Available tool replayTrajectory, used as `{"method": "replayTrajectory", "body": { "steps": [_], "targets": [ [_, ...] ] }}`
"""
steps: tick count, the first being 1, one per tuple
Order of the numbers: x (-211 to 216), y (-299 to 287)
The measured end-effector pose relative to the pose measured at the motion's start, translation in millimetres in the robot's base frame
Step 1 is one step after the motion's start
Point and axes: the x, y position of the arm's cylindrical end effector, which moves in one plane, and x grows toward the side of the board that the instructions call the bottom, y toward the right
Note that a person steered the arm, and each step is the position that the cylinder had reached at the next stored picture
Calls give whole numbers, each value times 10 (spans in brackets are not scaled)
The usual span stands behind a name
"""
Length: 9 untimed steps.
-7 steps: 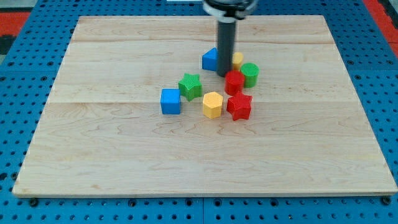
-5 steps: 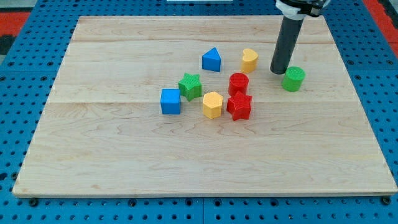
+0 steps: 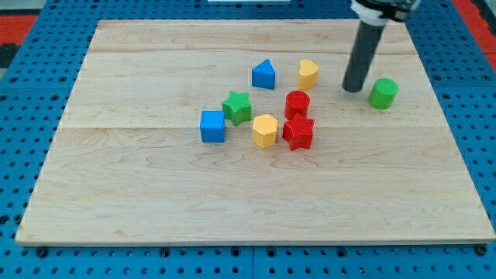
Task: Push green circle to center right side
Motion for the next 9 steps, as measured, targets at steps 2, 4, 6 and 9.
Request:
{"method": "replayTrajectory", "body": {
  "steps": [2, 4, 6, 9],
  "targets": [
    [233, 403],
    [433, 525],
    [936, 1188],
    [841, 1015]
  ]
}}
